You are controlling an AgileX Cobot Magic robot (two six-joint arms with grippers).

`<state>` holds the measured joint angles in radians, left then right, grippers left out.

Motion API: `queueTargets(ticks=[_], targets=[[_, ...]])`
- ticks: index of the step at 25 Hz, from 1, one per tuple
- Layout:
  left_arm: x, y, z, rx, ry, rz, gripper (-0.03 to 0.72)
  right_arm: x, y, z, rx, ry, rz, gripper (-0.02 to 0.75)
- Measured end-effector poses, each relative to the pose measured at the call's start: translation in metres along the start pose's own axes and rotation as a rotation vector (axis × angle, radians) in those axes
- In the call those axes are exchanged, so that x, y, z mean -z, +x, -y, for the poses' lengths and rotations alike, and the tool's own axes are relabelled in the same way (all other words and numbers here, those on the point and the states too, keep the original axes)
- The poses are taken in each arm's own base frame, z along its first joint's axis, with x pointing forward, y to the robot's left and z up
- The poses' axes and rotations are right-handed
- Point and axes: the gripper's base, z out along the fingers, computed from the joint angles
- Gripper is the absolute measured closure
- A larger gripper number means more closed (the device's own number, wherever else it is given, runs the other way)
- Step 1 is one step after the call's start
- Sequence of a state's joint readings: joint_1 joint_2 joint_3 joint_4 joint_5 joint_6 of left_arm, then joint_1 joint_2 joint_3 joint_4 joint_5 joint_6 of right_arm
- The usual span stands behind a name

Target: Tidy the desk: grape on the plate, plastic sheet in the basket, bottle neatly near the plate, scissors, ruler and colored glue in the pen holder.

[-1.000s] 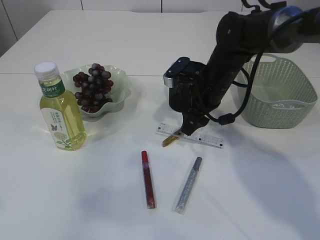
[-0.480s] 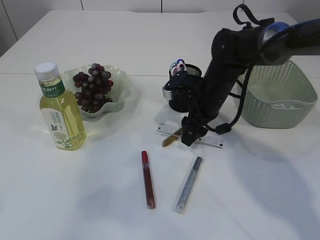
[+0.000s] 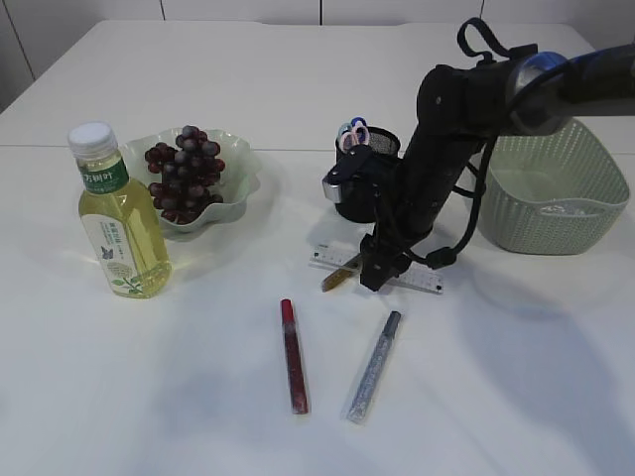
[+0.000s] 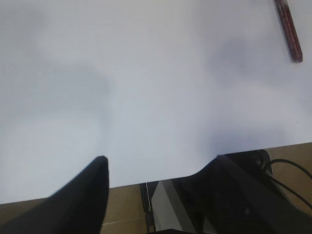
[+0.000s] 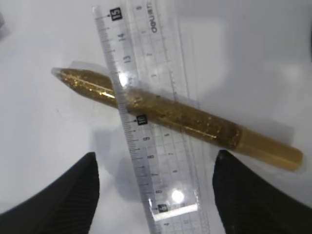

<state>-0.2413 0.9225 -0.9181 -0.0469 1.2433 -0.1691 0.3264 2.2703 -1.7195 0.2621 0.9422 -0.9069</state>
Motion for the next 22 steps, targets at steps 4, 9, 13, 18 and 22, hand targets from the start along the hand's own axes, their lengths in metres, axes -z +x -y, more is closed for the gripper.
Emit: queueTargets(ticks=[4, 9, 13, 18, 22], targets=[[0.0, 0.0, 0.0, 0.0, 0.0, 0.0, 0.209, 0.0, -0.0006, 0.0008, 0.0, 0.009, 0.006, 0.174], [0.0, 0.0, 0.0, 0.0, 0.0, 0.0, 0.209, 0.0, -0.0007, 0.0009, 0.0, 0.01, 0.007, 0.174], [0.0, 0.0, 0.0, 0.0, 0.0, 0.0, 0.209, 0.0, -0.0007, 0.0009, 0.0, 0.01, 0.007, 0.174], [0.0, 0.0, 0.0, 0.0, 0.0, 0.0, 0.209, 0.0, -0.0007, 0.0009, -0.001, 0.01, 0.007, 0.175], [0.0, 0.0, 0.0, 0.0, 0.0, 0.0, 0.209, 0.0, -0.0007, 0.0009, -0.001, 0.01, 0.007, 0.175]])
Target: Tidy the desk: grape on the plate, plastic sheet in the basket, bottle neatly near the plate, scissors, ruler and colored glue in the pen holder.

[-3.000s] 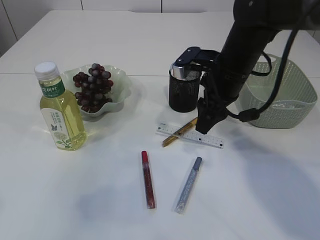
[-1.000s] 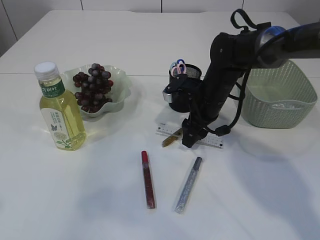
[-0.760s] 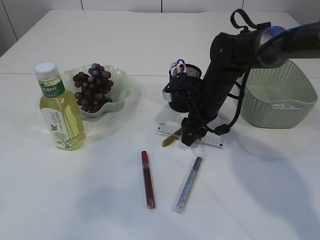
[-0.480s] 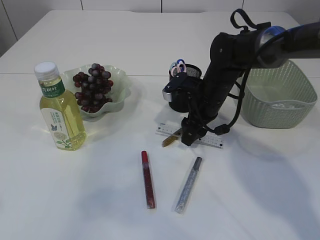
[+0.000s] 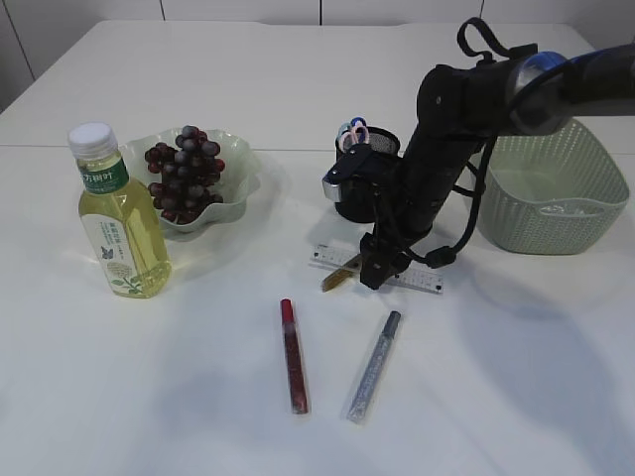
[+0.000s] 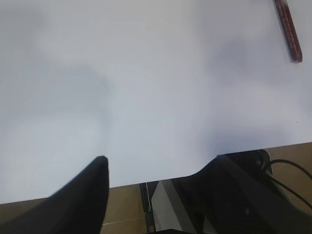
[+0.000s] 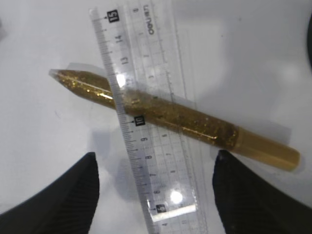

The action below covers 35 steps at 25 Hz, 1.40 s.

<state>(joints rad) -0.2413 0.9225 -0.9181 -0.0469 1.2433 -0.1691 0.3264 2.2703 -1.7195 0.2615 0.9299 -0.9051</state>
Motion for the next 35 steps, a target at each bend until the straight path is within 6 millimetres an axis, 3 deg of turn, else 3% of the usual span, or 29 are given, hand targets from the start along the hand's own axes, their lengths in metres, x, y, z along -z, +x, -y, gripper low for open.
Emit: queueTargets(ticks=[35], targets=[[0.0, 0.0, 0.0, 0.0, 0.0, 0.0, 0.209, 0.0, 0.0007, 0.0003, 0.091, 0.003, -0.008, 0.207]])
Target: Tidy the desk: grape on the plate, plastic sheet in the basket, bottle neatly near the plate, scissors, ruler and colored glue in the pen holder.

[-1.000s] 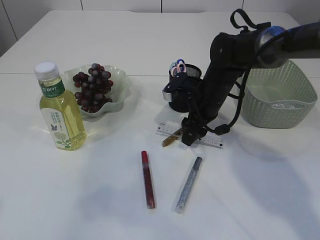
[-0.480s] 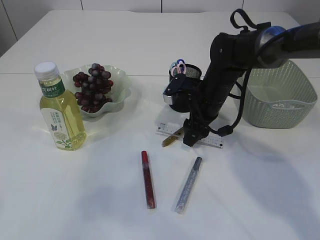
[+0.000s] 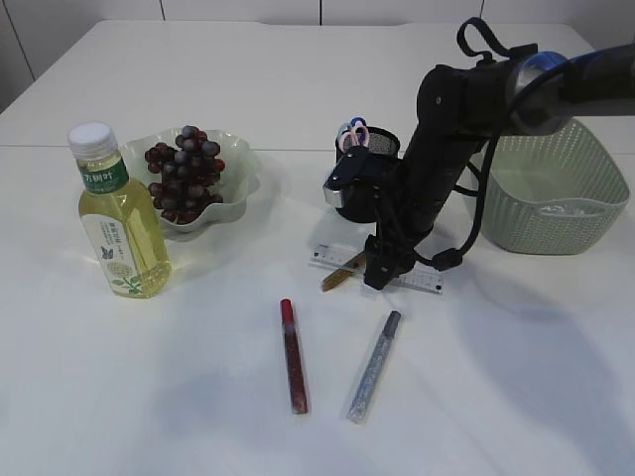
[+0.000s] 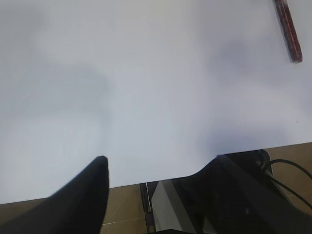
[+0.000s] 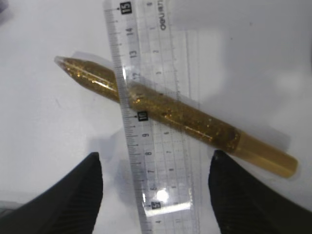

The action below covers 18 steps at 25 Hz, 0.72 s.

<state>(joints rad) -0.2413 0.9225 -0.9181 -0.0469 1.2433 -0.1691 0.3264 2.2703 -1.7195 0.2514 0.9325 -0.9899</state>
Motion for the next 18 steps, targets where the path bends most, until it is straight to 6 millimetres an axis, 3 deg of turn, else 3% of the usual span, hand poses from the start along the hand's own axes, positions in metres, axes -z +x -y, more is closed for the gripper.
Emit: queueTargets(ticks=[18], targets=[[0.0, 0.0, 0.0, 0.0, 0.0, 0.0, 0.209, -0.0008, 0.0005, -0.0004, -0.017, -0.006, -0.004, 0.208]])
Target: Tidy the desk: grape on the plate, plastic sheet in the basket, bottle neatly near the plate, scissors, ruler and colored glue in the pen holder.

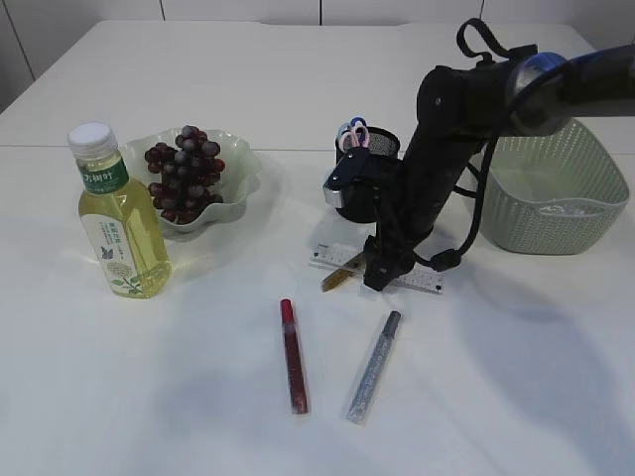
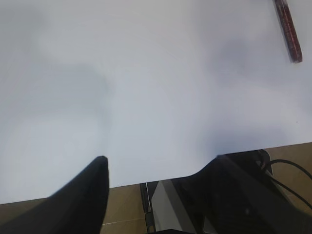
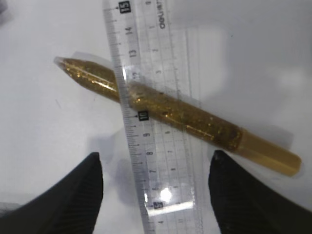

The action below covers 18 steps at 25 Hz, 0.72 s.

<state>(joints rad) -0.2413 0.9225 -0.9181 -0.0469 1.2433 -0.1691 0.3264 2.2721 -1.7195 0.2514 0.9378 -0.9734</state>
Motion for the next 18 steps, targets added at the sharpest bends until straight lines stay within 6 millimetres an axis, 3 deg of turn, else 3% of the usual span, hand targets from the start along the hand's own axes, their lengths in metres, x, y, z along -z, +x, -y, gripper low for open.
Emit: queueTargets(ticks=[4, 18], targets=[[0.0, 0.0, 0.0, 0.0, 0.0, 0.0, 0.209, -0.0082, 0.0022, 0.0001, -0.005, -0.013, -0.012, 0.208], [0.0, 0.0, 0.0, 0.0, 0.0, 0.0, 0.209, -0.0082, 0.0015, 0.0009, -0.007, -0.009, -0.009, 0.208]])
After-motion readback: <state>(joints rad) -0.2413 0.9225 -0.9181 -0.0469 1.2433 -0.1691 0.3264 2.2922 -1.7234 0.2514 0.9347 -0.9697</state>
